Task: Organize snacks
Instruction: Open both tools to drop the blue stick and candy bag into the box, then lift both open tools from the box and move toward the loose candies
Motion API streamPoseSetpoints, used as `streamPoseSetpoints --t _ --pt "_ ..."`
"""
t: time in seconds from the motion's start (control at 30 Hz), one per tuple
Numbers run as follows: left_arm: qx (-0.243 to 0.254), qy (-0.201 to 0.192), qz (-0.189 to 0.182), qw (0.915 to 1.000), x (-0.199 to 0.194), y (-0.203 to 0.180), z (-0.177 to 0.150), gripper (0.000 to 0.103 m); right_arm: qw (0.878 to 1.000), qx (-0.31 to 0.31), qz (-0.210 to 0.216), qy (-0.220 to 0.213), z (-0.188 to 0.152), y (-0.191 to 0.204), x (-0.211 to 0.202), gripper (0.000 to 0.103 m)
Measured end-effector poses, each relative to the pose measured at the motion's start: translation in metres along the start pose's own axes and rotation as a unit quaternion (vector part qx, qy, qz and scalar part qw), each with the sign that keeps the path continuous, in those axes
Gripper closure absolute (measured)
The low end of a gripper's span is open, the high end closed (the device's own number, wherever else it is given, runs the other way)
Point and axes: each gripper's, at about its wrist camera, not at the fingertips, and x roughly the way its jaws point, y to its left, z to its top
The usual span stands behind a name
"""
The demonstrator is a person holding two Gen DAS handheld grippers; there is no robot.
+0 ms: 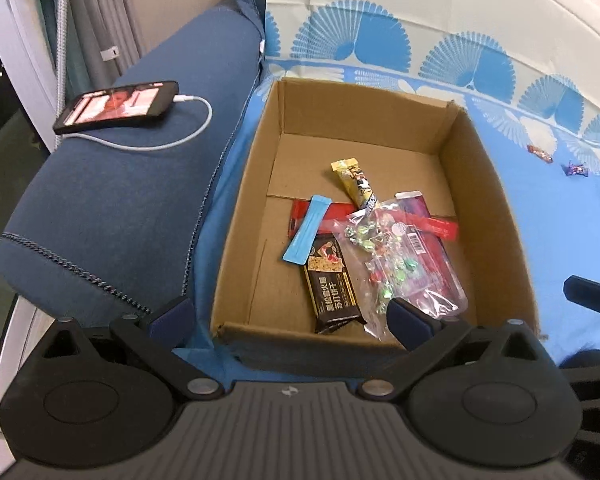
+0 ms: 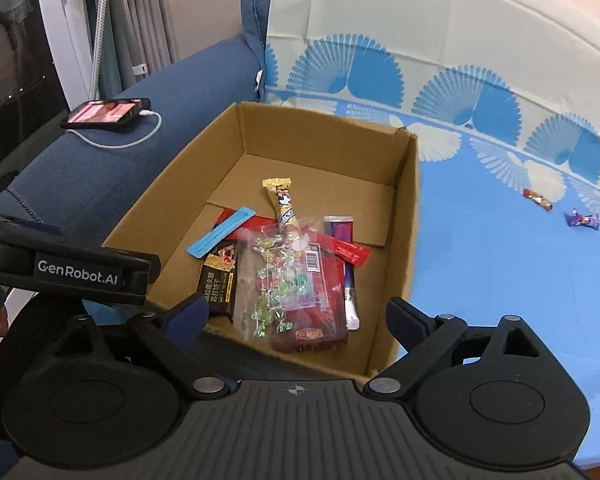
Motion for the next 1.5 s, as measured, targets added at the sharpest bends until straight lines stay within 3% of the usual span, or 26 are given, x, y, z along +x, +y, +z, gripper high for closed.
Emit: streamPoseSetpoints --t 0.33,0.6,0.97,1.5 --pt "0.023 -0.06 0.005 0.9979 -0.051 -0.016 -0.018 0.0 0.999 -0.012 -0.005 -0.05 -0.023 0.008 -0.054 0.005" --pt "0.025 -0.081 0.006 0.9964 -0.078 -0.02 -0.031 0.0 0.997 0.0 -0.006 -0.082 -0.034 0.005 -0.082 0.004" --pt "0.033 -0.097 0.005 0.9947 -0.1 -0.025 -0.043 0.0 0.994 -0.008 -0.008 -0.11 -0.043 0.009 -0.106 0.002" --pt "0.041 -0.091 0.007 0.995 -0.098 -0.03 -0.044 0.0 0.994 -0.01 -0.006 -0.107 -0.044 0.008 -0.107 0.002"
